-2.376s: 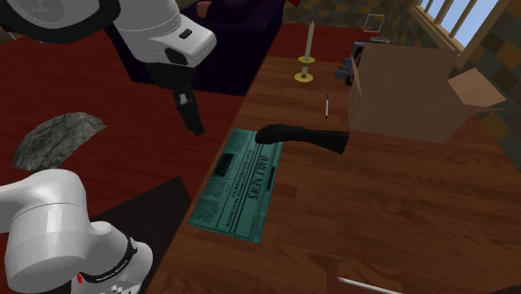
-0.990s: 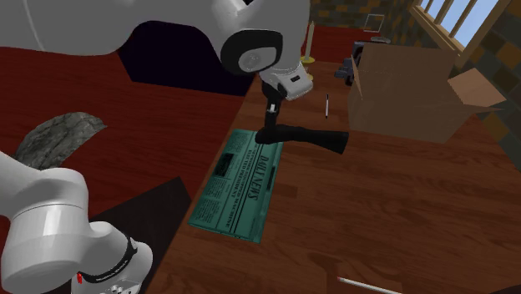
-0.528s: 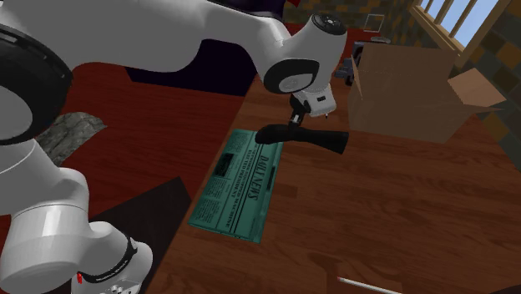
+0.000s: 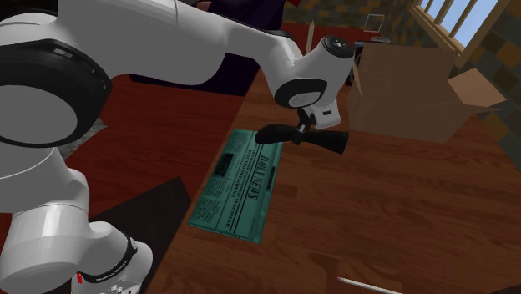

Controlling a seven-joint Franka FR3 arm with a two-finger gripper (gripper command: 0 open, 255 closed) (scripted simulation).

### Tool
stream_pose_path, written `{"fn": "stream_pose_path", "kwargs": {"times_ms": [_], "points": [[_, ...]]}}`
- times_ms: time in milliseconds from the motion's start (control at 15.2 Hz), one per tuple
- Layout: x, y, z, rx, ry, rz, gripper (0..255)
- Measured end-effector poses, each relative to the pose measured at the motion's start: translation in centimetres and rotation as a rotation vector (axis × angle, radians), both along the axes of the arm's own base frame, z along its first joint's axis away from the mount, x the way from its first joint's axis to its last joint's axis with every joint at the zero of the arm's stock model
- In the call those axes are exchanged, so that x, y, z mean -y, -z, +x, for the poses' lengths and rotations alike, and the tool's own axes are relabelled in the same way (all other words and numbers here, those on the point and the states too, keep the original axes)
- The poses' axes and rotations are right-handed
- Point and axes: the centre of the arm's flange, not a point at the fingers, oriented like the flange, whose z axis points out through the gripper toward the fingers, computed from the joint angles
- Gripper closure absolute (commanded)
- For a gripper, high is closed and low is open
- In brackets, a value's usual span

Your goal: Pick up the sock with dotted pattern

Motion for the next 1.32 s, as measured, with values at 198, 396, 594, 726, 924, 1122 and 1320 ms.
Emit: {"fn": "stream_pose_path", "kwargs": {"times_ms": [198, 396, 594, 726, 924, 1122, 1320], "points": [[-0.1, 1.2, 0.0, 0.0, 0.0, 0.0, 255], [-0.1, 1.3, 0.0, 0.002, 0.001, 0.0, 255], [-0.1, 1.3, 0.0, 0.003, 0.001, 0.0, 255], [-0.1, 1.3, 0.0, 0.004, 0.001, 0.0, 255], [-0.1, 1.1, 0.0, 0.001, 0.0, 0.0, 255], [-0.1, -0.1, 0.0, 0.0, 0.0, 0.0, 255], [-0.1, -1.7, 0.0, 0.0, 0.0, 0.0, 255]]}}
